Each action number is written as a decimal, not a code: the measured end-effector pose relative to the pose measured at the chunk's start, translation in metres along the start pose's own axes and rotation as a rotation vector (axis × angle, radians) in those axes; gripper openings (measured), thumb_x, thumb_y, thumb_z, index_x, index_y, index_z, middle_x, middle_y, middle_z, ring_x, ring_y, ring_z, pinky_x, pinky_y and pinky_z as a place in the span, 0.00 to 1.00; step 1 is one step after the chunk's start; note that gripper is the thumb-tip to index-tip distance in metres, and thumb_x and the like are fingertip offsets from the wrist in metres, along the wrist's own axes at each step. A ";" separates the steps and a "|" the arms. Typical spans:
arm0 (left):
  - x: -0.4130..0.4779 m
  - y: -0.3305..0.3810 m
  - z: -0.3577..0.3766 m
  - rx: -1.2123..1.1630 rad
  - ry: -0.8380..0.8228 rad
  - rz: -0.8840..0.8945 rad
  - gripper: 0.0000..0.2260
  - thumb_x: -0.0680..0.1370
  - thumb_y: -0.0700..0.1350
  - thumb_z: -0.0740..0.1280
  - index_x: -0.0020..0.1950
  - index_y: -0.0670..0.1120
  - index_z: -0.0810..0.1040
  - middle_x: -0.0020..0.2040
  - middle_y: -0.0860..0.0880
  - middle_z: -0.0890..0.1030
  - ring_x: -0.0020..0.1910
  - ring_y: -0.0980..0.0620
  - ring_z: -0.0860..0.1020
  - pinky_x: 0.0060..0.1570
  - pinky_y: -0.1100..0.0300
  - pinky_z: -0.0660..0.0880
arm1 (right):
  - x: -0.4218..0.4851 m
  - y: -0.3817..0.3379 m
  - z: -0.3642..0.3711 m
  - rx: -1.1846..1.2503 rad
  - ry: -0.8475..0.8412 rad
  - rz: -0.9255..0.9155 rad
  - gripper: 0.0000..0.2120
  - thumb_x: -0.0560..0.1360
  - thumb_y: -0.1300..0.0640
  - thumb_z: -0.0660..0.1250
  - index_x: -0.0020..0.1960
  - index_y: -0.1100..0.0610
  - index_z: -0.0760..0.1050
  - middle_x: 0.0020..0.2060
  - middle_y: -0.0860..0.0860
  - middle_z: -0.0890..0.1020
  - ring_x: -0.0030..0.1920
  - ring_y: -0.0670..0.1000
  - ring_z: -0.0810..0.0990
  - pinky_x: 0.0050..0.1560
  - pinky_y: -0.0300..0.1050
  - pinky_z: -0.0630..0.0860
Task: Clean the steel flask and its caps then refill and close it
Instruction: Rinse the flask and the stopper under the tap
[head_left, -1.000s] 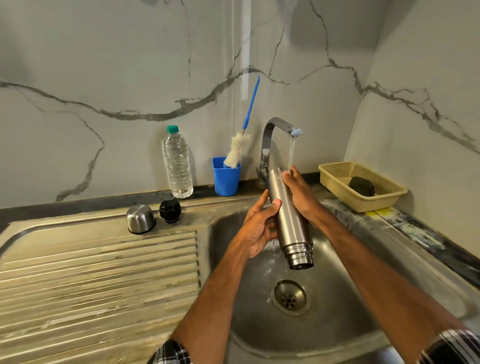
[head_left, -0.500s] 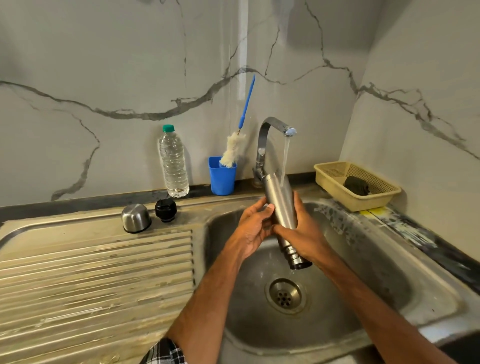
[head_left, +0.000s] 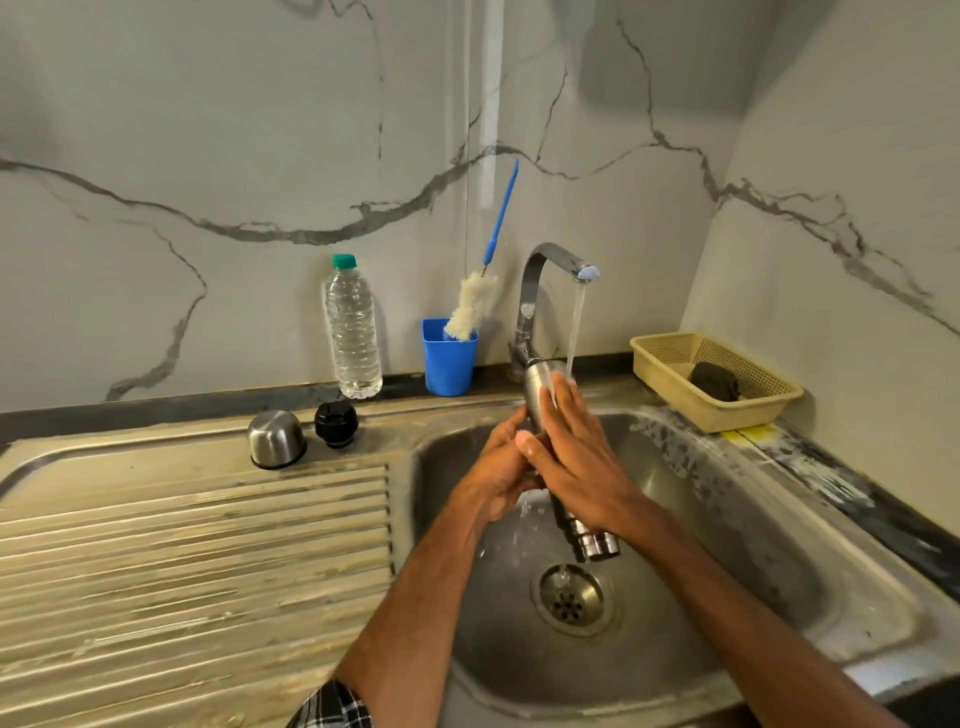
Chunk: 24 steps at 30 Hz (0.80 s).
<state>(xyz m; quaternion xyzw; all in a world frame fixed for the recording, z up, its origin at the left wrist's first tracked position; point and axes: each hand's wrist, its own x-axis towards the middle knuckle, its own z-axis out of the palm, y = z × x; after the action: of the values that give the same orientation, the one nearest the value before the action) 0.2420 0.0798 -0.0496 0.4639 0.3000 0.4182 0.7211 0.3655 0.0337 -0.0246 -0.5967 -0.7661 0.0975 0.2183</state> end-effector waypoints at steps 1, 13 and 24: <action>0.000 -0.001 0.001 0.029 -0.027 0.002 0.13 0.82 0.41 0.64 0.66 0.52 0.77 0.57 0.43 0.84 0.57 0.44 0.83 0.54 0.47 0.81 | 0.010 0.002 -0.002 -0.019 0.019 -0.011 0.34 0.83 0.37 0.45 0.80 0.49 0.34 0.77 0.44 0.28 0.77 0.44 0.27 0.79 0.54 0.34; 0.010 -0.006 -0.005 -0.112 0.036 0.001 0.35 0.74 0.43 0.75 0.79 0.48 0.66 0.65 0.39 0.80 0.62 0.41 0.81 0.59 0.42 0.80 | 0.031 0.023 -0.012 0.684 0.099 0.254 0.29 0.85 0.42 0.52 0.82 0.42 0.45 0.72 0.53 0.70 0.57 0.49 0.79 0.54 0.47 0.78; 0.008 -0.005 0.000 -0.056 -0.012 -0.010 0.30 0.81 0.42 0.67 0.81 0.56 0.61 0.62 0.39 0.82 0.58 0.41 0.81 0.59 0.40 0.79 | -0.011 0.009 0.003 0.180 0.158 0.021 0.31 0.82 0.38 0.45 0.80 0.40 0.35 0.79 0.43 0.31 0.80 0.49 0.38 0.76 0.52 0.49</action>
<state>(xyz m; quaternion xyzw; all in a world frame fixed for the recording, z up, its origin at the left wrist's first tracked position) 0.2474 0.0855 -0.0548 0.4446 0.2860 0.4201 0.7376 0.3736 0.0257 -0.0334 -0.5883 -0.7285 0.1204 0.3297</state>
